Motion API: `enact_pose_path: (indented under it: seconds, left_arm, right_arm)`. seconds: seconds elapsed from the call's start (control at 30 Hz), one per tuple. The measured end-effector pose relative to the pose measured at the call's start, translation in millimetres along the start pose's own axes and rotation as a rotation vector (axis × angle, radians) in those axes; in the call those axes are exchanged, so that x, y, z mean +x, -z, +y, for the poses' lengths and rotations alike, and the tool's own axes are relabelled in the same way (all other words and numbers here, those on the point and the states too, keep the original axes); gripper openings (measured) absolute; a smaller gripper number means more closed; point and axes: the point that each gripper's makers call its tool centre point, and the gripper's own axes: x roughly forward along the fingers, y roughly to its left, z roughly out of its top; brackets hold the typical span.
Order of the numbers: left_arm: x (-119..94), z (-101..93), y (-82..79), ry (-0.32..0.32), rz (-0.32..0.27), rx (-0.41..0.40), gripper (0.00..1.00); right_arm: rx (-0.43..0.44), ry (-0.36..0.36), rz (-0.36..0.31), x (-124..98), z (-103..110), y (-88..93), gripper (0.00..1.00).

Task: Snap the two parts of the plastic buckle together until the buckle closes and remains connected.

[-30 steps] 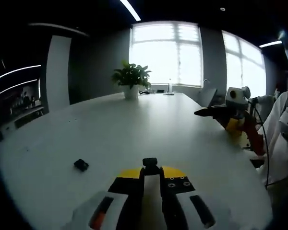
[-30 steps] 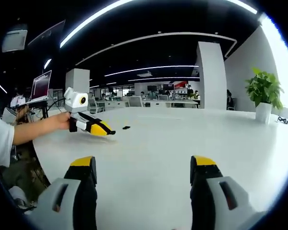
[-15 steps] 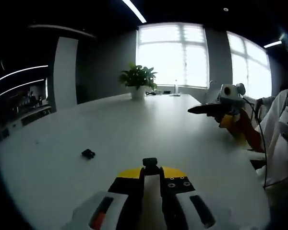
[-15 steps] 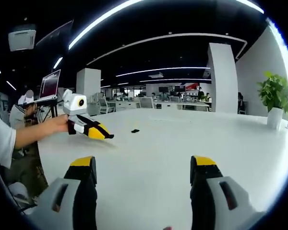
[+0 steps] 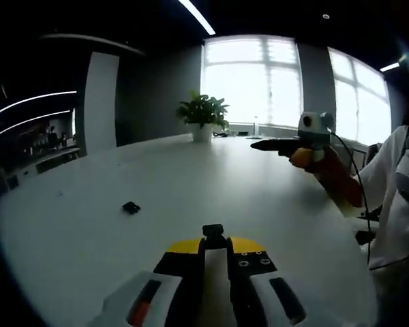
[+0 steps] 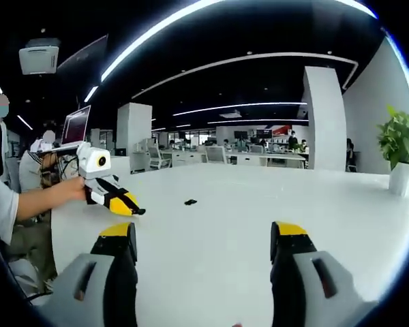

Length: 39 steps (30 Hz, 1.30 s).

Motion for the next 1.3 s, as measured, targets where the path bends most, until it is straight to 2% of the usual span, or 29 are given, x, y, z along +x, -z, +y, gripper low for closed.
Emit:
enact_pose_path:
  seconds: [0.33,0.67,0.8,0.9,0.97,1.3]
  left_arm:
    - [-6,4.8,5.4,-0.037,0.015,0.010,0.12]
    - [-25,14.3,-1.2,-0.086,-0.033,-0.032,0.12]
    - [-30,21.7,1.4,-0.141,-0.008,-0.011,0.12]
    - [-32,20.6,-5.0,-0.130,-0.055,-0.040,0.12]
    - [-33,19.1,-6.2,-0.125,-0.062,-0.041,0.12]
    - [-34,12.0,0.5,-0.133,-0.042,-0.033,0.12]
  right_arm:
    - [0.005,0.004,0.006,13,-15,-0.3,0.80]
    - [-0.004,-0.028,0.024,25,-10,3.4,0.80]
    - [-0.003,-0.038,0.022,28,-9,3.8,0.80]
    - [-0.006,-0.044,0.025,31,-9,4.1,0.80]
    - [-0.010,-0.048,0.027,33,-9,4.4,0.80]
    - [-0.019,-0.076,0.043,43,-9,9.1,0.80]
